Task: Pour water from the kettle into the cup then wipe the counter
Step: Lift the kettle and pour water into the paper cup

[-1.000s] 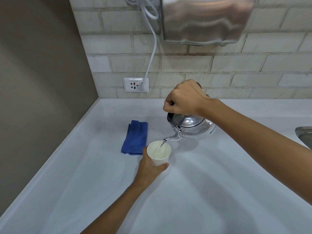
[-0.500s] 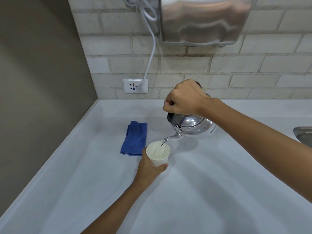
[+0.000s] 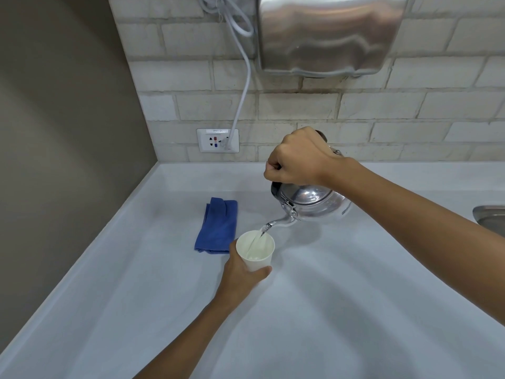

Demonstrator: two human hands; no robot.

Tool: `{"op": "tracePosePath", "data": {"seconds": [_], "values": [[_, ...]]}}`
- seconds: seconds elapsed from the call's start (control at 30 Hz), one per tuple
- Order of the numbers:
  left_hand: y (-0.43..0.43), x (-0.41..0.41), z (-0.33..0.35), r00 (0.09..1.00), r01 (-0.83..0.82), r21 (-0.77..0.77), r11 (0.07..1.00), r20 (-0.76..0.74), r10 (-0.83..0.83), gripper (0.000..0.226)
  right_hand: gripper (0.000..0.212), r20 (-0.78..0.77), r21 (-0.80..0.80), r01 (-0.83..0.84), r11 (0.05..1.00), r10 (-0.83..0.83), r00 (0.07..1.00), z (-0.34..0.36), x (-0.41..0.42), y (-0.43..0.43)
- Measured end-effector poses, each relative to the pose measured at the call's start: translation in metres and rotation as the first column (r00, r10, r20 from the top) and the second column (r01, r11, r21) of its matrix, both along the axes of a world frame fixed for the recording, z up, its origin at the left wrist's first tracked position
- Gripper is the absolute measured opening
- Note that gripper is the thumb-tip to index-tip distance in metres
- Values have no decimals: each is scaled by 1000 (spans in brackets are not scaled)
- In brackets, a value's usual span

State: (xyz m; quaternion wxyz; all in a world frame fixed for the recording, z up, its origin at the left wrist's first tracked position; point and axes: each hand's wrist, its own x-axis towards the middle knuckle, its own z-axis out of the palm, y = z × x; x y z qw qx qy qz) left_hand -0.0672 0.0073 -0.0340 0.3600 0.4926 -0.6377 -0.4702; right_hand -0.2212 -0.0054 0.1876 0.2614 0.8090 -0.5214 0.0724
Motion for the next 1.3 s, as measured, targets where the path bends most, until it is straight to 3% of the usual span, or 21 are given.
{"op": "tracePosePath", "data": {"seconds": [1.3], "values": [[0, 1, -1, 1000, -5, 10, 1000, -3, 5, 79, 31, -62, -3, 20, 1000, -20, 998, 5, 0, -2]]}}
